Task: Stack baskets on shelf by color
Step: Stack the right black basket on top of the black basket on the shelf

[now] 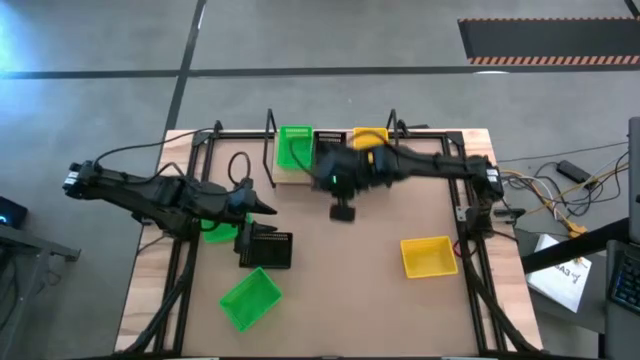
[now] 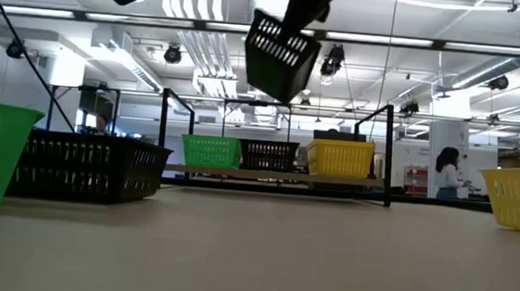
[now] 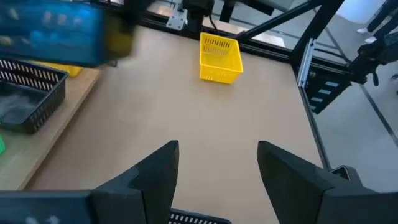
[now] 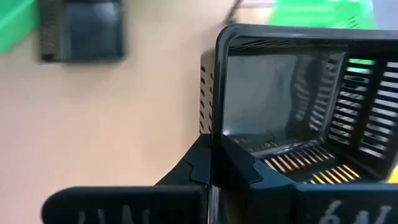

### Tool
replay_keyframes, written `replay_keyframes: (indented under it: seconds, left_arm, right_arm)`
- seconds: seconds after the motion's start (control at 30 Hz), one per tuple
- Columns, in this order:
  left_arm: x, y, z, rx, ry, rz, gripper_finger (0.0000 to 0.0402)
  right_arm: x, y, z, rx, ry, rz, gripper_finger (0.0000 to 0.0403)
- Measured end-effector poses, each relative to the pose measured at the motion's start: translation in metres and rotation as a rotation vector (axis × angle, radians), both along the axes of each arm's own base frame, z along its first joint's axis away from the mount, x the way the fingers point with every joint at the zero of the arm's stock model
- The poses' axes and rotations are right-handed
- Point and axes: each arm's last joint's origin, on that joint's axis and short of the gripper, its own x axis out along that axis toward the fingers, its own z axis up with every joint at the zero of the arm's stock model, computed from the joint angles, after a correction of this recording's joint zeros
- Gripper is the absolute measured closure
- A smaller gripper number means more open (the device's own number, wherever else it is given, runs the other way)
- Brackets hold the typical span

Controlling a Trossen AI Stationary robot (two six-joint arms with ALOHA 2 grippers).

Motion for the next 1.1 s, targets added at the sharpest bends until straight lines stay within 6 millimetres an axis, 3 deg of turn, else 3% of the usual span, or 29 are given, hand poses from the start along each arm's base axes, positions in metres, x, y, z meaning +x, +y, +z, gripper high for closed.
replay_keyframes:
  seconds: [0.17, 0.3, 0.6, 1.1]
  left_arm:
    - [0.007, -0.002, -0.005, -0.017, 0.029, 0.011, 0.0199]
    - [0.014, -0.003, -0.010, -0.025, 0.050, 0.018, 0.0199]
    - [0.021, -0.005, -0.016, -0.074, 0.083, 0.049, 0.0199]
    - [0.022, -0.005, -0.013, -0.090, 0.053, 0.052, 0.0199]
  right_arm:
    - [0.002, -0.055, -0.012, -0.072, -0.011, -0.021, 0.0394]
    - [0.005, -0.080, -0.029, -0.093, -0.042, 0.006, 0.0394]
    - [0.005, -0.100, -0.064, -0.091, -0.032, 0.001, 0.0394]
    - [-0.003, -0.104, -0.094, -0.060, 0.051, -0.030, 0.0394]
